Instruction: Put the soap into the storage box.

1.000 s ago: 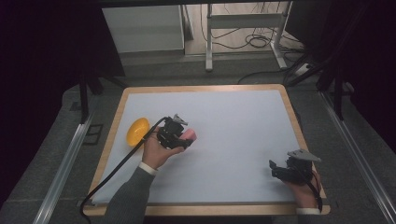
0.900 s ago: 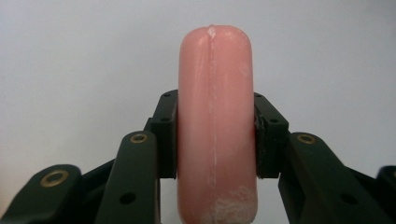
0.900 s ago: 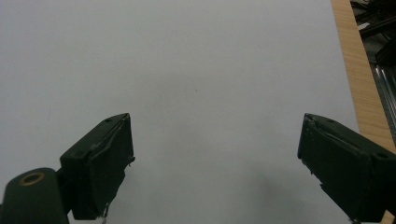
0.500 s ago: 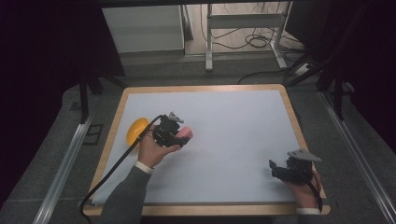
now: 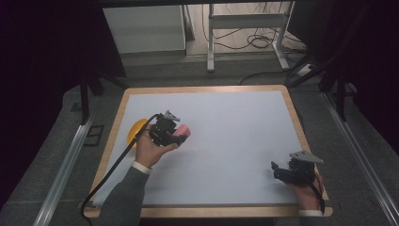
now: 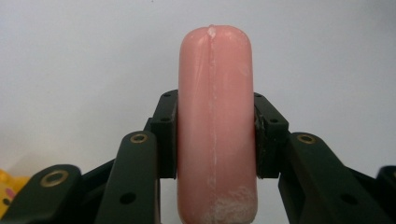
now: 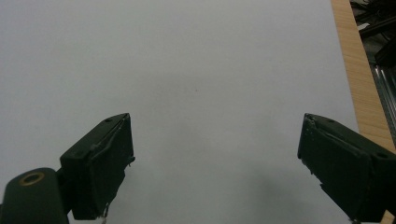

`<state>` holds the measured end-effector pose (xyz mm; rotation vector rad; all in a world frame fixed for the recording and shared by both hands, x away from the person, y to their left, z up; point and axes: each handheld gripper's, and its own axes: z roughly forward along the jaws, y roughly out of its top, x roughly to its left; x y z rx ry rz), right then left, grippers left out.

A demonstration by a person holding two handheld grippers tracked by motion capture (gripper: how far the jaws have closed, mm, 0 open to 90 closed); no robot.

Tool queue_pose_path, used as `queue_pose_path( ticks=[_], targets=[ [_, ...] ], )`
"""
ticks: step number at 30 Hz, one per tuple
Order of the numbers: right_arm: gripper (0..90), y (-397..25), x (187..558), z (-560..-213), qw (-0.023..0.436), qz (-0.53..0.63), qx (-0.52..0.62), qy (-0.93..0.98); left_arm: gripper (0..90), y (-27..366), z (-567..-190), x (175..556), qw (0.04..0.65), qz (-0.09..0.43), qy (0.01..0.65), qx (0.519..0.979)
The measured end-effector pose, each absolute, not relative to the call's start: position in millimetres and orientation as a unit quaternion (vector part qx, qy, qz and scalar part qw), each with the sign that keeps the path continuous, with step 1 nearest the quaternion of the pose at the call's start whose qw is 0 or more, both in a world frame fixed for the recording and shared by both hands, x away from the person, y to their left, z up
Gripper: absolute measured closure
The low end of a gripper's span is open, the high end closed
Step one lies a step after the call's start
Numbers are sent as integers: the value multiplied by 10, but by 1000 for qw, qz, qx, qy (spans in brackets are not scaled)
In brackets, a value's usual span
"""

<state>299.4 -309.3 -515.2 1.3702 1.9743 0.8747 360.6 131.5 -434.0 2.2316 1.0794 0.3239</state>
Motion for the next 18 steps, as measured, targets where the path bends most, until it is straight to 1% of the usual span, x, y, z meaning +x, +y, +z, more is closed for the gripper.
queue_pose_path(
  ticks=[18],
  targets=[
    [102,-3085,2996,-5162,287,325,511,742,601,1507,-4365,3608,319,126,427,837]
  ],
)
